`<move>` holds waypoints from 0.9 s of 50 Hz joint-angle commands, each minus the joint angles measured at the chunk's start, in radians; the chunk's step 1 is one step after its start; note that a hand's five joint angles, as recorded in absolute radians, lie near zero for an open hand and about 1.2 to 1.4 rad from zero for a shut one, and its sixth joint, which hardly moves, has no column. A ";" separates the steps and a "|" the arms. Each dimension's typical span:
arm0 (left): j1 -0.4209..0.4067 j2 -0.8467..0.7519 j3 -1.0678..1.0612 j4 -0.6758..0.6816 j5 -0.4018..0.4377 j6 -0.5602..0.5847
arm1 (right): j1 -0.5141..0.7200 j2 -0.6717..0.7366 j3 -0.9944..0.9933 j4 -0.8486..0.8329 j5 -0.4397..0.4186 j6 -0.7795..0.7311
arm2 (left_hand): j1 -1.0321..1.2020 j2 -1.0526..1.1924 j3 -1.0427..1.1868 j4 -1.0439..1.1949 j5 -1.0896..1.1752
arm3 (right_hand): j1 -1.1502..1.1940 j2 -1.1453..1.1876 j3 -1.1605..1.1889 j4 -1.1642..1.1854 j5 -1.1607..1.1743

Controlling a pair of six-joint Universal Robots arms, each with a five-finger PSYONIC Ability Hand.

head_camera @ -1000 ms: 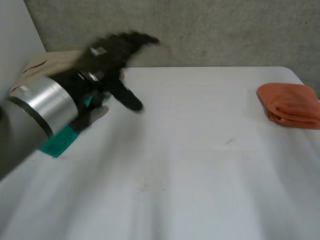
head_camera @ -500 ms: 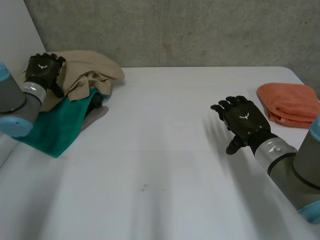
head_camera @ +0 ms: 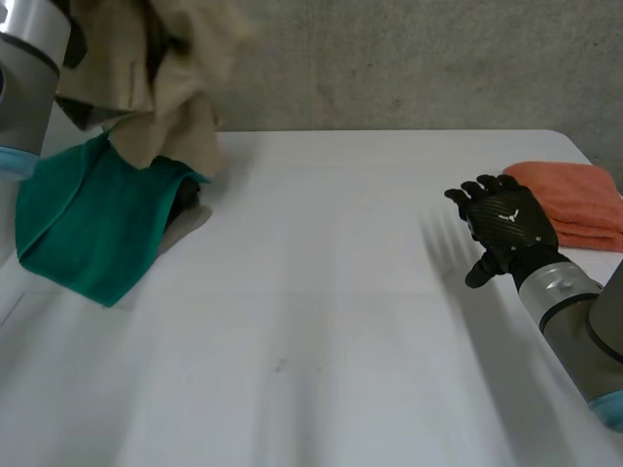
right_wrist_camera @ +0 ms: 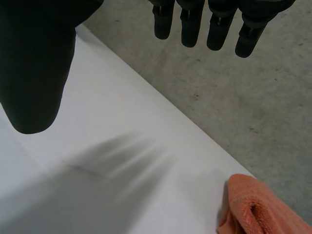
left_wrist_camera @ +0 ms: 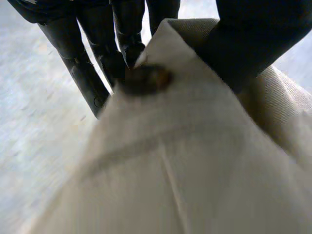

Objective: Fold the laundry.

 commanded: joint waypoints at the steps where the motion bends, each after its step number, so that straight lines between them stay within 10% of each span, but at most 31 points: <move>1: -0.142 0.112 -0.112 -0.035 0.018 -0.061 | -0.021 -0.029 0.003 -0.002 0.029 0.039 | 0.262 0.205 0.205 0.197 0.242 | -0.053 -0.039 -0.032 -0.037 -0.048; 13: -0.340 0.014 -0.447 -0.175 0.064 -0.084 | -0.109 -0.051 -0.014 -0.008 0.044 0.085 | 0.242 0.185 0.185 0.177 0.222 | -0.053 -0.039 -0.032 -0.037 -0.048; 15: -0.372 -0.015 -0.506 -0.205 0.096 -0.087 | -0.117 -0.048 -0.020 -0.006 0.045 0.088 | -0.513 -0.571 -0.570 -0.578 -0.534 | -0.053 -0.039 -0.032 -0.037 -0.048; 18: -0.381 -0.025 -0.546 -0.239 0.128 -0.079 | -0.123 -0.046 -0.029 -0.002 0.048 0.088 | -0.934 -0.992 -0.991 -1.000 -0.955 | -0.053 -0.039 -0.032 -0.037 -0.048; 33: -0.173 0.357 -0.770 -0.310 0.036 0.025 | -0.086 -0.149 -0.068 0.214 -0.001 0.078 | -0.959 -1.017 -1.016 -1.025 -0.980 | -0.053 -0.039 -0.032 -0.037 -0.048; 45: -0.143 0.173 -0.865 -0.193 0.092 0.065 | -0.006 -0.169 -0.020 0.233 -0.005 -0.008 | -0.959 -1.017 -1.016 -1.025 -0.980 | -0.053 -0.039 -0.032 -0.037 -0.048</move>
